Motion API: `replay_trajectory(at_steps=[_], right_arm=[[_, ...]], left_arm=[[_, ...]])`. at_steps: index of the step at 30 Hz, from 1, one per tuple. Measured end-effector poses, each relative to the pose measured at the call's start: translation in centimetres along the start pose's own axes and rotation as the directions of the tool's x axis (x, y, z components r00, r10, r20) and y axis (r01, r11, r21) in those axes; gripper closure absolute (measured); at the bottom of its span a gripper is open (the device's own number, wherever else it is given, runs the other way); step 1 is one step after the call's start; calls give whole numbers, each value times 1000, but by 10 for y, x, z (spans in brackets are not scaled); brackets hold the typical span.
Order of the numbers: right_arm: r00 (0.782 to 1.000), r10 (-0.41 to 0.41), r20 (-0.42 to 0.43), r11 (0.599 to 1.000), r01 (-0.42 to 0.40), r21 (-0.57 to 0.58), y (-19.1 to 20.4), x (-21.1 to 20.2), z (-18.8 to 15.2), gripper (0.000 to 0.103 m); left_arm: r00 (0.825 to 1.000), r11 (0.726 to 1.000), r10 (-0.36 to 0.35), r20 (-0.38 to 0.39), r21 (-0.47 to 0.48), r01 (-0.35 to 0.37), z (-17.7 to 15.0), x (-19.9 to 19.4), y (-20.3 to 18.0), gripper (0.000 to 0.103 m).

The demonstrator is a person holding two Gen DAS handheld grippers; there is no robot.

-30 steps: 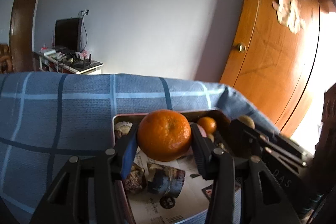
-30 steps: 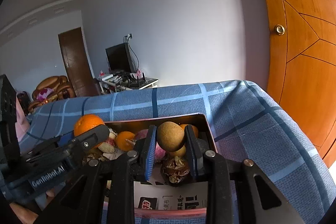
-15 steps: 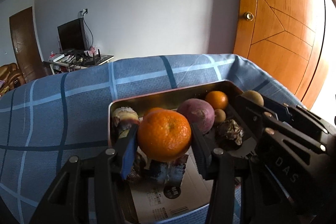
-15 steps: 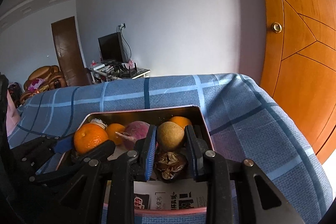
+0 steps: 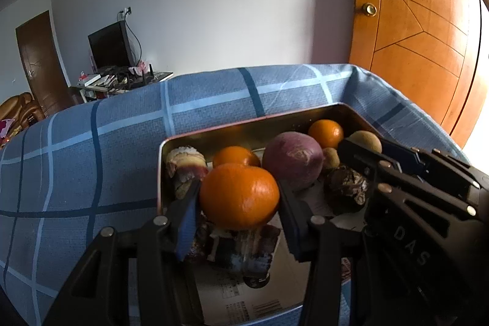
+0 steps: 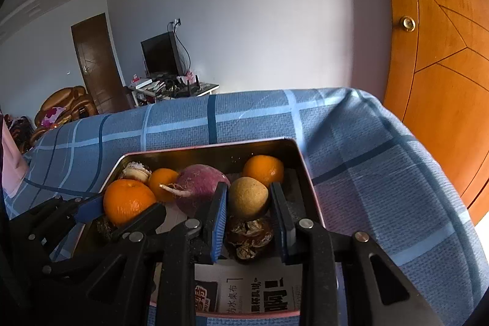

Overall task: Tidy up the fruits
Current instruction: 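Lower the orange and yellow fruit into the tin box with both grippers, then open both grippers to release the orange and yellow fruit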

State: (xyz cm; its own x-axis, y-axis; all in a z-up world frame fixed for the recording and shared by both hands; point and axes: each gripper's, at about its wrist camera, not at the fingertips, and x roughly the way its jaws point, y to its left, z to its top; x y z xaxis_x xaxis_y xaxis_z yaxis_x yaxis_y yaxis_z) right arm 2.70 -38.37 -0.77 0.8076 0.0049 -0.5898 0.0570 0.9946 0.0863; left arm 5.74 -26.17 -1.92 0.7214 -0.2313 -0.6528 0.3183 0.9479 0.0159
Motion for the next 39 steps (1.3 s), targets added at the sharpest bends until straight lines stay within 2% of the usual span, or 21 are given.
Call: replay_trajectory(at_steps=[7, 16, 19, 21, 23, 27, 30, 32, 33, 35, 39], right_arm=[[998, 12, -65, 1000, -13, -16, 8, 15, 1, 74], [998, 0, -59, 1000, -1, -24, 11, 15, 2, 71], [998, -8, -59, 1000, 8, -8, 8, 15, 2, 61], [998, 17, -54, 1000, -17, 4, 5, 14, 1, 53], [998, 40, -38, 999, -40, -4, 7, 10, 1, 38], [999, 30, -12, 1000, -30, 8, 5, 6, 1, 36], [999, 36, 7, 999, -36, 28, 0, 2, 1, 35], [999, 36, 28, 999, -37, 28, 0, -2, 1, 34], [999, 34, 39, 999, -35, 24, 0, -4, 1, 33], [997, 38, 70, 998, -41, 39, -3, -9, 1, 23], [991, 21, 130, 997, -29, 64, -9, -18, 2, 21]], left_arm=[[998, 999, 20, -51, 32, -19, 1, 11, -8, 53], [997, 1000, 13, -80, 29, -11, 3, 18, -9, 53], [996, 1000, 16, -84, 19, -15, 5, 22, -9, 52], [996, 999, 30, -83, 14, -29, 5, 23, -8, 50], [996, 999, 35, -86, 19, -34, 5, 24, -9, 48], [996, 1000, -14, -88, 23, 17, 6, 25, -13, 26], [997, 1000, -15, -78, 14, 17, 6, 22, -14, 16], [999, 1000, 4, -38, -5, -5, 7, 15, -12, 3], [999, 999, 28, -14, -19, -29, 8, 11, -11, 0], [998, 999, 48, 43, -25, -47, 10, 2, -11, 0], [982, 993, 117, 148, -30, -114, 11, -15, -10, 0]])
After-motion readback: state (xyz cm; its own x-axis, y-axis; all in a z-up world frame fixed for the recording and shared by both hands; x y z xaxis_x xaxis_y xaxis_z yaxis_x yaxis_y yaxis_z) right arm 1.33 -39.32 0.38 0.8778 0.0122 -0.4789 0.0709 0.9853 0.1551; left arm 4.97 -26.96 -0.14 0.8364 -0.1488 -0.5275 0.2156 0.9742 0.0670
